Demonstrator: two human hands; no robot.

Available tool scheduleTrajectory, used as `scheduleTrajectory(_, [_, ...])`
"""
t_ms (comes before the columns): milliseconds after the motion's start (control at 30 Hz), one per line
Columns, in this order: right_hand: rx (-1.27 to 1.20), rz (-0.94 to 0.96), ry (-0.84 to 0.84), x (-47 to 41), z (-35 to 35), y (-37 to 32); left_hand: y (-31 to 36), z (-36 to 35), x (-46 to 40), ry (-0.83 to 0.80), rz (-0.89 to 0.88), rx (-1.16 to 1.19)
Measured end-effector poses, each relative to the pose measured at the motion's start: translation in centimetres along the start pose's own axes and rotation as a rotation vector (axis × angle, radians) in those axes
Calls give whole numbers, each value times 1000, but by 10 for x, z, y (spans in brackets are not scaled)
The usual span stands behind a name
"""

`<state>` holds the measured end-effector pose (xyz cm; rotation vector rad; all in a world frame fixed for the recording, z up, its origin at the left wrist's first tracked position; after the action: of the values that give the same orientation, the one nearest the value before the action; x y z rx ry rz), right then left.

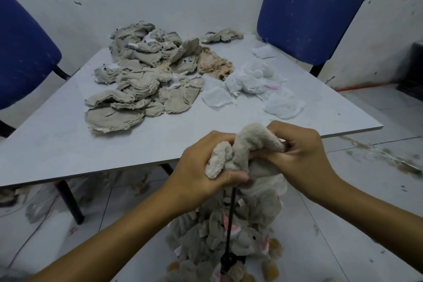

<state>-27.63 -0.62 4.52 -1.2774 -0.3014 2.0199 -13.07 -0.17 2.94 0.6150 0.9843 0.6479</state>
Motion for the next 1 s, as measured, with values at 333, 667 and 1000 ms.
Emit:
scheduleTrajectory(333, [88,-22,-173,18,-30,20,-9,-4,-3,-7,-29,-65])
scheduleTrajectory(667, [21,-19,-259,12,-37,15,-10,4,3,44,-12,19])
scheduleTrajectory(1000, [-149,-65,-127,6,-21,5,2,15,-5,11,-84,-27])
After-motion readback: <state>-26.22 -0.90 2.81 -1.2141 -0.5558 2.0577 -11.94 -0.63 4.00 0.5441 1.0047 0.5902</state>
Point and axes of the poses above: each hand's wrist, its own x-axis away from the middle knuckle, its own z-axis out of the back of the hand, y = z × x, the point moved 10 cm from there along -x, towards the middle knuckle, and after that the axes turned 3 degrees about x, right-handed, at the moved point
